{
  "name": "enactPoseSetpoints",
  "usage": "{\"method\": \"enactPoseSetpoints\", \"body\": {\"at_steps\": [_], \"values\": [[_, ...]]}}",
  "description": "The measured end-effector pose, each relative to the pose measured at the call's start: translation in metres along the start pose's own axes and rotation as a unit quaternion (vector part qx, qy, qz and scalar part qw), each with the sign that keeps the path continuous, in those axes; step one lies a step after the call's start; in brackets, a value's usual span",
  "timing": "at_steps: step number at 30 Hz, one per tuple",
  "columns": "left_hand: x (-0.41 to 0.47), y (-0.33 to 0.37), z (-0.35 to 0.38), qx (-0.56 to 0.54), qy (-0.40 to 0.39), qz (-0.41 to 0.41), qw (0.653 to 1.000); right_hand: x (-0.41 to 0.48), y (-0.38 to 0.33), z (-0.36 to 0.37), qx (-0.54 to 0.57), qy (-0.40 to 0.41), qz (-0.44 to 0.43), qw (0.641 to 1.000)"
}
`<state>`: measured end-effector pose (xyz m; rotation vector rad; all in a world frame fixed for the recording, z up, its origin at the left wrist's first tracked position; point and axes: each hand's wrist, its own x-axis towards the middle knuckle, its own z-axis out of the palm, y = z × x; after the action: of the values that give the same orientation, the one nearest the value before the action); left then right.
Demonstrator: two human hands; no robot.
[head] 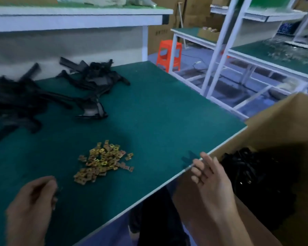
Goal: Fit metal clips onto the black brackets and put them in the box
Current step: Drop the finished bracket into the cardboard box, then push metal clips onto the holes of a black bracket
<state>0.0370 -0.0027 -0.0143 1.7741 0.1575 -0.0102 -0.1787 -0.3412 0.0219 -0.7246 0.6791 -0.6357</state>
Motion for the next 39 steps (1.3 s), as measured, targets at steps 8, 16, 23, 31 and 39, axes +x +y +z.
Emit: {"method": "enactPoseSetpoints", "body": {"at_steps": [8, 16, 23, 31, 39], "values": [[0.015, 0.060, 0.035, 0.088, -0.053, 0.084, 0.991, -0.014, 0.094, 0.123, -0.349, -0.224, -0.152, 0.897], [0.098, 0.091, 0.092, 0.253, -0.079, 0.156, 0.952, -0.016, 0.124, 0.124, -0.472, -0.172, -0.315, 0.805], [0.147, 0.096, 0.120, 0.494, -0.156, 0.196, 0.832, -0.015, 0.123, 0.126, -0.467, -0.170, -0.316, 0.808], [0.142, 0.077, 0.094, 0.546, -0.119, 0.279, 0.781, -0.014, 0.124, 0.126, -0.470, -0.181, -0.305, 0.808], [0.139, 0.089, 0.100, 0.533, -0.106, 0.228, 0.808, -0.015, 0.125, 0.129, -0.477, -0.175, -0.311, 0.803]]}}
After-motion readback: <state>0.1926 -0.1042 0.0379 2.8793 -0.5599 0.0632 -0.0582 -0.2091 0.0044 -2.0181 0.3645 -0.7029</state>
